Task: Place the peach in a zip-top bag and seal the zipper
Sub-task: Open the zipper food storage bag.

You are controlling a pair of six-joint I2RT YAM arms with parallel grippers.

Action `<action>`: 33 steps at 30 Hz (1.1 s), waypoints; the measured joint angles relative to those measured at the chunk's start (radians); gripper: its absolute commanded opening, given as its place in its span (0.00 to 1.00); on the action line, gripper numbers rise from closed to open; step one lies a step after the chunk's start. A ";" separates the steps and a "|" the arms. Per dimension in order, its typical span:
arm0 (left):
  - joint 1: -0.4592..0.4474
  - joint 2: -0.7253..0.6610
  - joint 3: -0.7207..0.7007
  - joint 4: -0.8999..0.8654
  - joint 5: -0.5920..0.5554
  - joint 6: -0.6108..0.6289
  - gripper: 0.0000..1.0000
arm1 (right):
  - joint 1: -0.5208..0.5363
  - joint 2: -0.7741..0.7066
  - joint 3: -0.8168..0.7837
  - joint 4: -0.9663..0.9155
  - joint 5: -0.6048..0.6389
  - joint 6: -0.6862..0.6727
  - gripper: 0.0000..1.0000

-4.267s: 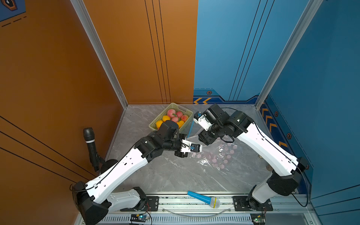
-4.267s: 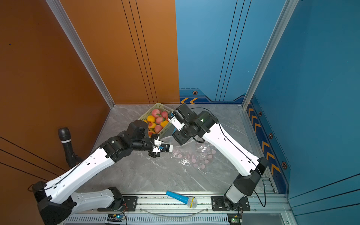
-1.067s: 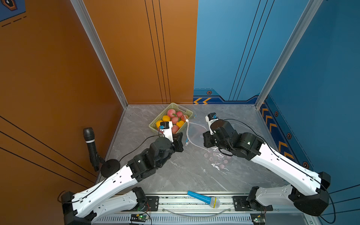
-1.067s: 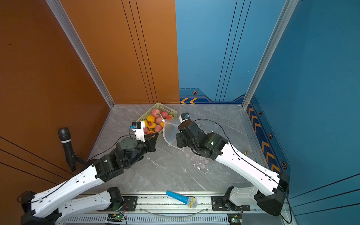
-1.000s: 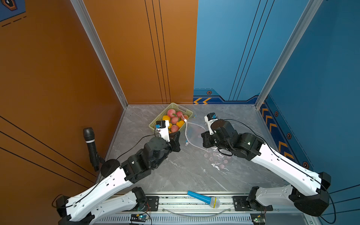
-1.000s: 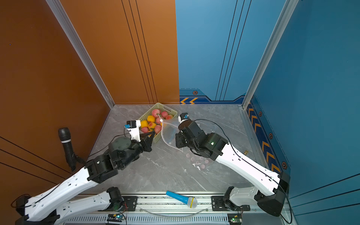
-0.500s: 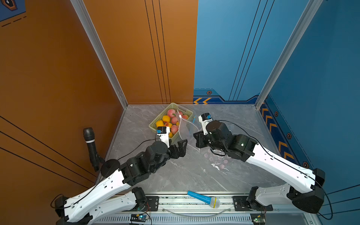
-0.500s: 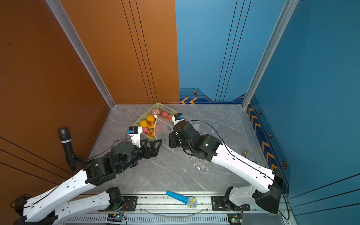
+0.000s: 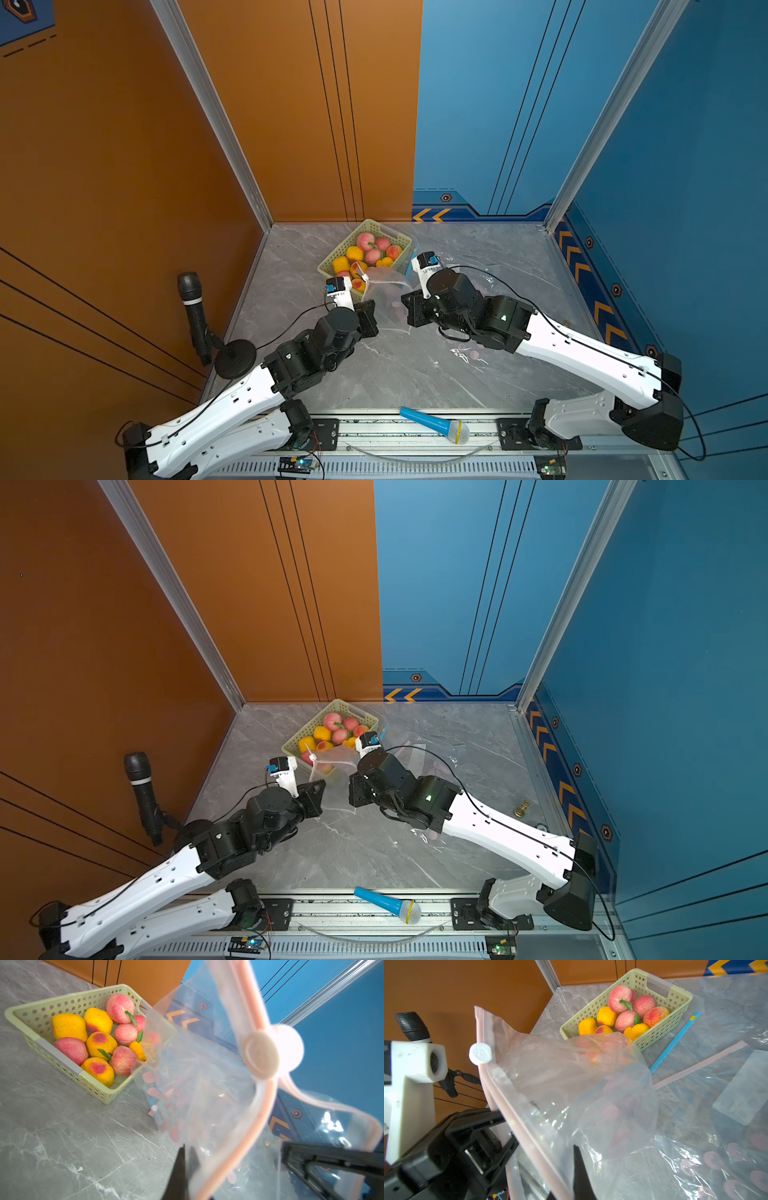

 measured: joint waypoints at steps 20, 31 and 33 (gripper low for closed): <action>0.060 0.125 0.574 -0.710 -0.079 0.378 0.00 | -0.112 0.062 -0.011 0.186 -0.426 0.040 0.47; 0.110 0.345 0.405 -0.650 0.165 0.431 0.00 | -0.151 -0.061 -0.080 0.153 -0.319 0.036 0.52; 0.110 0.341 0.373 -0.595 0.201 0.435 0.00 | -0.154 -0.058 -0.081 0.153 -0.297 0.043 0.48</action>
